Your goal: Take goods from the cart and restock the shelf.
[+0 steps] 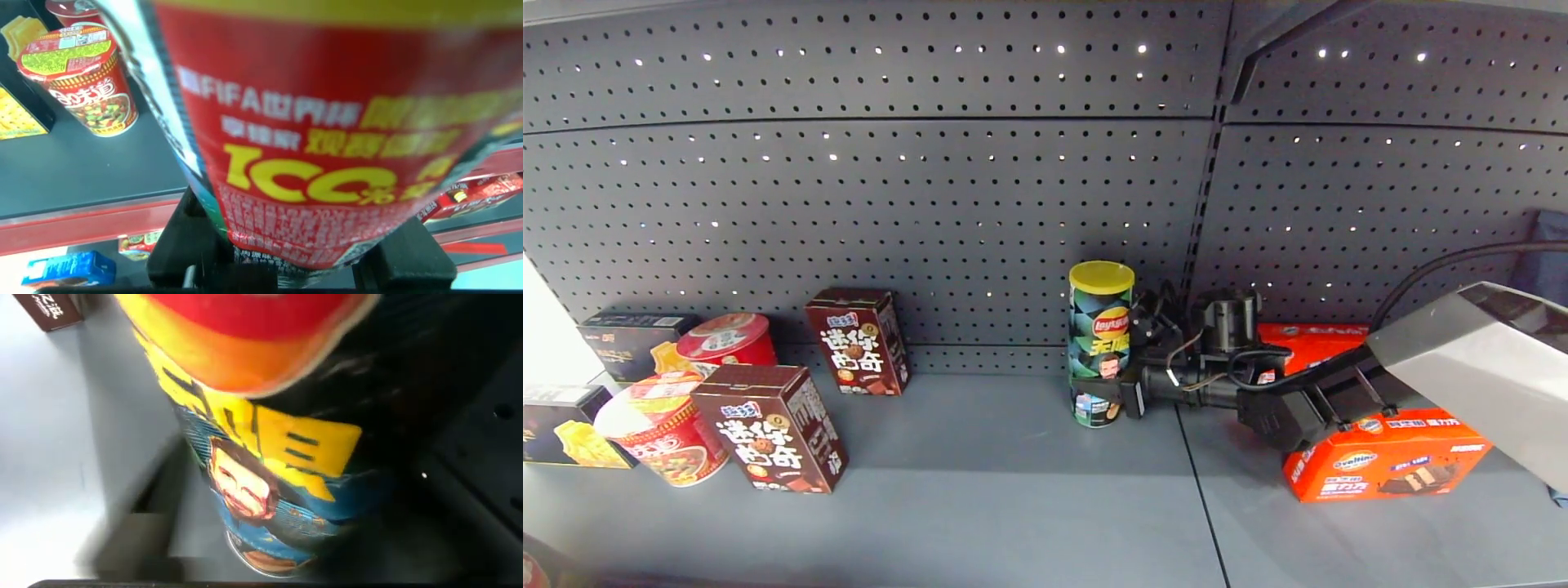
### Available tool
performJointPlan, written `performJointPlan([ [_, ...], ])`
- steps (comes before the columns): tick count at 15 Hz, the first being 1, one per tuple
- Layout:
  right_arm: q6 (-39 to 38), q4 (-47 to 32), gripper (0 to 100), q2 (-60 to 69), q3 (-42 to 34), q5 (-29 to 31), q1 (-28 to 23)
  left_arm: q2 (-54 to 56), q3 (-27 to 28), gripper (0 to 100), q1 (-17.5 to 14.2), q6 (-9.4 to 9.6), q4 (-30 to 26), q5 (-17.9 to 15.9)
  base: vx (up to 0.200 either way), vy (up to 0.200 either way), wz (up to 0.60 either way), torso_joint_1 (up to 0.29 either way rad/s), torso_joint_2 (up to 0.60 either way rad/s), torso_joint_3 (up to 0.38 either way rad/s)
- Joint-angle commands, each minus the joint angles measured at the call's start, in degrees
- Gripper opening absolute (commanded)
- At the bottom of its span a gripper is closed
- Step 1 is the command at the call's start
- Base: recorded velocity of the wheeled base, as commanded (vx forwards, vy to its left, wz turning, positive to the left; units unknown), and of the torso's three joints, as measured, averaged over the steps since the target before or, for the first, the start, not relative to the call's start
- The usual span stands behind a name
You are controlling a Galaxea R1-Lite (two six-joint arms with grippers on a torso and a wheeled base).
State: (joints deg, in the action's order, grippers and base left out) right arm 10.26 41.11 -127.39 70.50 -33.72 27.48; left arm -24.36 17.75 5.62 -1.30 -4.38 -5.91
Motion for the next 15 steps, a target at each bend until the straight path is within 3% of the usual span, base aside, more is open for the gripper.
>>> performJointPlan([
  [1, 0.02, 0.11, 0, 0.48, -0.36, 0.06, 0.21, 0.01, -0.52, 0, 0.01, -0.01, 0.07, 0.02, 0.0, 0.0, 0.0, 0.0, 0.0, 0.0],
  [10, -0.95, 0.38, 0, 19.2, -15.83, 8.41, 6.71, 2.21, -1.31, 0, -0.08, -0.01, 0.16, 0.02, 0.0, 0.0, 0.0, 0.0, 0.0, 0.0],
  [11, -1.39, 3.89, 0, 23.5, -21.81, 8.76, 7.77, 2.74, -1.31, 0, -0.08, 0.07, 0.07, 0.02, 0.0, 0.0, 0.0, 0.0, 0.0, 0.0],
  [13, -3.76, 9.17, 0, 25.97, -26.9, 9.11, 9.08, 2.74, -1.31, 0, -0.17, 0.07, 0.07, 0.2, 0.0, 0.0, 0.0, 0.0, 0.0, 0.0],
  [15, -5.25, 15.06, 0, 26.23, -32.09, 14.38, 10.49, 2.74, -1.4, 0, -0.26, 0.07, -0.02, 0.29, 0.0, 0.0, 0.0, 0.0, 0.0, 0.0],
])
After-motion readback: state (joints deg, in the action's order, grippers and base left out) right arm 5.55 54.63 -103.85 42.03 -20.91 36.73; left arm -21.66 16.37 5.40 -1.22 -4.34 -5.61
